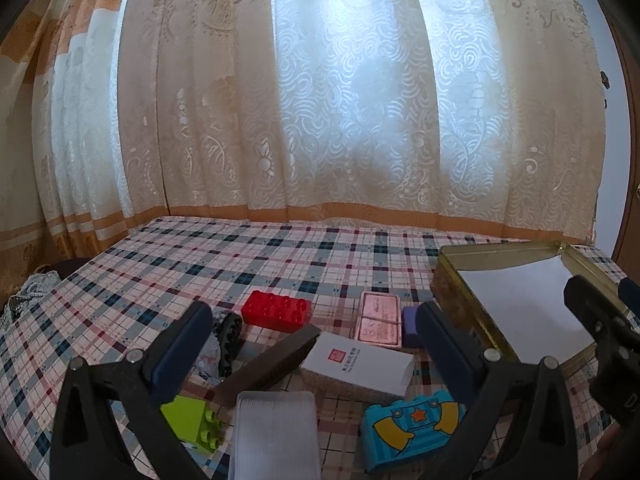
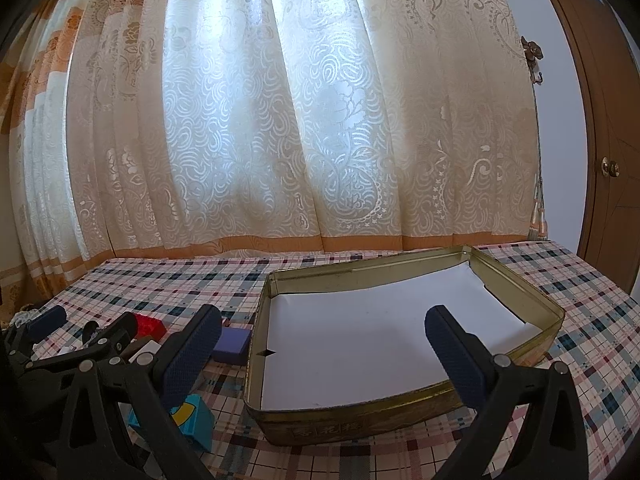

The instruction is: Organize rigid objects

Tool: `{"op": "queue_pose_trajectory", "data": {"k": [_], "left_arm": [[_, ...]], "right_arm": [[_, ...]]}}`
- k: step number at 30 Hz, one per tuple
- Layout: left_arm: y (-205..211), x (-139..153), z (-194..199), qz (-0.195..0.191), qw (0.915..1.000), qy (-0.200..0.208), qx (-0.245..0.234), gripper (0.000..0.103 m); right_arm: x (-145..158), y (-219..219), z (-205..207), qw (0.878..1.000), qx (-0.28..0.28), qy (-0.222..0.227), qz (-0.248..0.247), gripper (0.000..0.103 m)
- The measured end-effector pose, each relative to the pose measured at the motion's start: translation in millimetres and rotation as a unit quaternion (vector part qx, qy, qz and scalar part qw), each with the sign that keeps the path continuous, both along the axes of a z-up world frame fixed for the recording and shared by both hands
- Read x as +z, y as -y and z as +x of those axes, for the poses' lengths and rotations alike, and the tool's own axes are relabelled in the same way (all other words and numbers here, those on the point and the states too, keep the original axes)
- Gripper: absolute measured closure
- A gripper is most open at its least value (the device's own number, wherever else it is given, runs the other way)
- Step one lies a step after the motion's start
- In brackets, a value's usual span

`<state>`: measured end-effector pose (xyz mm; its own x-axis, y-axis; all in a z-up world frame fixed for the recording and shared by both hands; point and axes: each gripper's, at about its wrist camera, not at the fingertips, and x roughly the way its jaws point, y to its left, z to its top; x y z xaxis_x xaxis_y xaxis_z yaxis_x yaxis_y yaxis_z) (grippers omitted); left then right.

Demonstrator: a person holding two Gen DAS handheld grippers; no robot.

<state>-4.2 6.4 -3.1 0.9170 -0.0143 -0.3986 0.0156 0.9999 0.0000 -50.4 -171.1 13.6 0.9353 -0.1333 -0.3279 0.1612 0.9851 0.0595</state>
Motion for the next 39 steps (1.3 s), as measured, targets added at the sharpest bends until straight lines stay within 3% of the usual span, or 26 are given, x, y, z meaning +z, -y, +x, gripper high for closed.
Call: {"op": "queue_pose_trajectory", "data": {"k": [25, 39], "left_arm": [[-4, -1, 2, -0.004, 1.0, -0.004, 0.003, 0.0], [-23, -8, -12, -0.043, 0.9978, -0.039, 0.033, 0.0]], "right_arm": [[-1, 0, 0, 1.0, 0.002, 0.004, 0.002, 0.0], [2, -13, -4, 0.999, 0.036, 0.009, -0.013, 0.0]]}}
